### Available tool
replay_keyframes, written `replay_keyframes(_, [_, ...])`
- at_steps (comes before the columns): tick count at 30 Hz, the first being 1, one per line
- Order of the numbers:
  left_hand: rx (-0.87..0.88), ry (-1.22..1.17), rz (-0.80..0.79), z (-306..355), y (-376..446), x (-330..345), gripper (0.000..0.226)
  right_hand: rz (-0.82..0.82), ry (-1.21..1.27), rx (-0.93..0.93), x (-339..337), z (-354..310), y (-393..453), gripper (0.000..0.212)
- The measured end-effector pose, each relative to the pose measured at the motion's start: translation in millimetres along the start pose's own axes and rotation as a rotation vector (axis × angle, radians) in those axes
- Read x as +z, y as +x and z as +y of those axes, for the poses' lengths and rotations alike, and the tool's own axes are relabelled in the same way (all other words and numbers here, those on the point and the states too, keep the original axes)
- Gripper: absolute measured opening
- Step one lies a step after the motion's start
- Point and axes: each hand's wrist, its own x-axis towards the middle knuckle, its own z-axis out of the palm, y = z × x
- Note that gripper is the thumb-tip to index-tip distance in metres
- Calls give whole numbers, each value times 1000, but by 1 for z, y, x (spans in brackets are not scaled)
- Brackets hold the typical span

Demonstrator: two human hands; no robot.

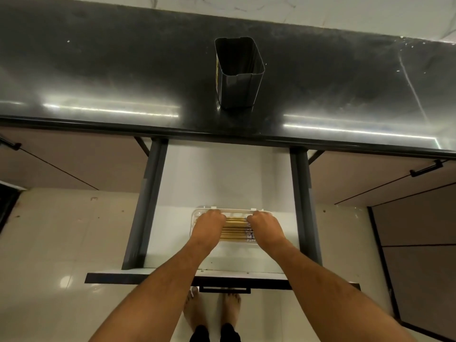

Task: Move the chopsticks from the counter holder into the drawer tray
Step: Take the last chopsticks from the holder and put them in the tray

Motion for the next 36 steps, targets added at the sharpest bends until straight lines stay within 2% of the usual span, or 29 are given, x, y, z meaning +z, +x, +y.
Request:
replay_keyframes(9, [9, 25, 12, 0, 0, 3, 34, 34, -16, 1, 4, 0, 0, 38])
replay_keyframes(18, [-5, -9, 12, -6, -2, 11, 40, 15, -102, -24, 8, -2, 4, 30])
replay_keyframes(25, [8, -15, 64, -5, -6, 10, 38, 27, -21, -31, 13, 1, 3, 31])
replay_keyframes(28, [27, -89, 166, -6, -12, 7, 32, 133, 87, -30, 11, 4, -3, 25])
replay_keyframes(32, [100, -281, 460, -12, -20, 1, 21, 544, 311, 35, 8, 7, -14, 7])
replay_keyframes(34, [60, -370, 575, -16, -22, 0, 20, 650, 453, 208, 4, 7, -15, 13])
replay_keyframes(36, [-94, -498, 616, -19, -23, 0, 25, 606, 661, 507, 2, 5, -12, 26])
